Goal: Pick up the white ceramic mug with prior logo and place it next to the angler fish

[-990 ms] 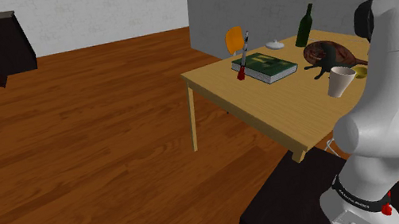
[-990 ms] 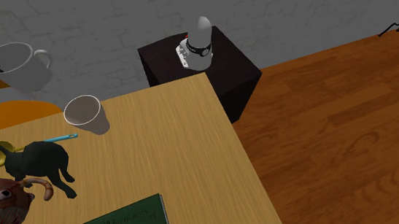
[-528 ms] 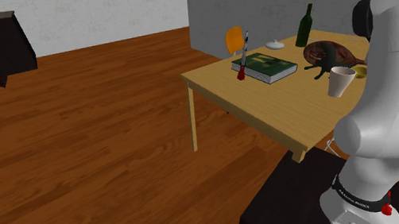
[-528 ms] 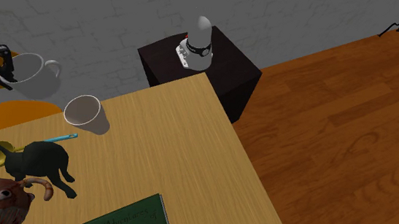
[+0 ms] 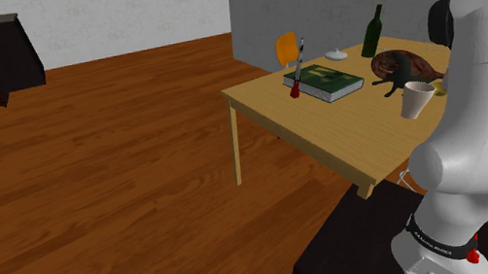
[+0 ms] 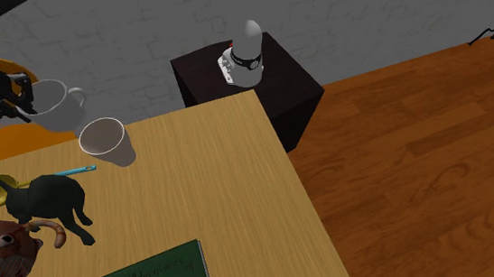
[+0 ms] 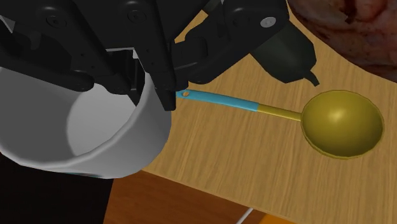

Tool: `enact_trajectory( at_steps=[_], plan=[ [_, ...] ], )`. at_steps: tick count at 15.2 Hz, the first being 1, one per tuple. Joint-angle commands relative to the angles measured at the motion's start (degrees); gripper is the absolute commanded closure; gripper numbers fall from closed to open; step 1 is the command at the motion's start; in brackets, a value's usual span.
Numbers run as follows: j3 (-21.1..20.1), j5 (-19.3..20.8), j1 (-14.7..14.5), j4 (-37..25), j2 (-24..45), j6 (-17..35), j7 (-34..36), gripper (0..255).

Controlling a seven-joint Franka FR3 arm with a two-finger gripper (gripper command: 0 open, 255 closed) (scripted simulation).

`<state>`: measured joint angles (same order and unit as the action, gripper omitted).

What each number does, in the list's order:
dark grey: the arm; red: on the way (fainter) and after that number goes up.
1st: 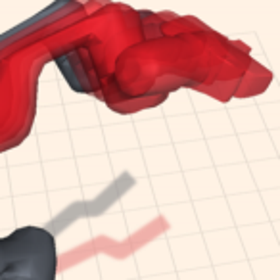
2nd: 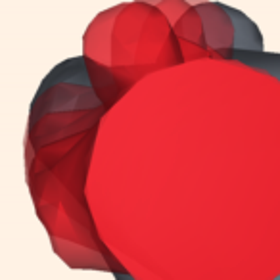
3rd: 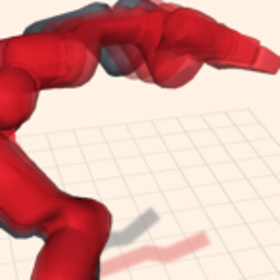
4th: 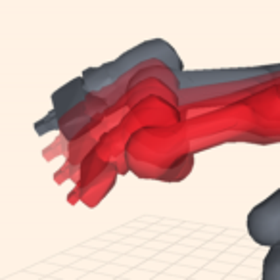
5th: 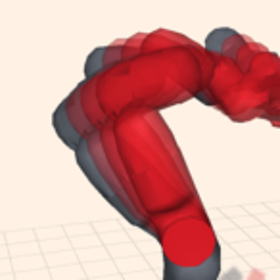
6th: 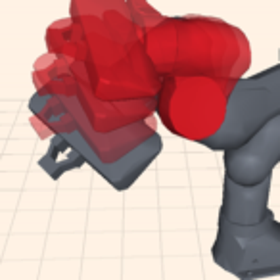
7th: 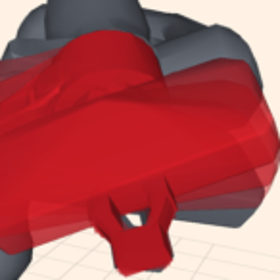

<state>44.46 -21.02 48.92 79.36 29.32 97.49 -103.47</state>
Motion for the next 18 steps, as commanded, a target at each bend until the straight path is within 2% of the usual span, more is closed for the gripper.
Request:
enact_trajectory(
  at_steps=[1, 18],
  plan=[
    [-0.05, -0.1, -0.32, 1.69, 0.0, 1.63, -0.26, 255],
    [-1.74, -2.86, -0.84, 10.66, 3.17, 12.76, -2.42, 255]
  ],
)
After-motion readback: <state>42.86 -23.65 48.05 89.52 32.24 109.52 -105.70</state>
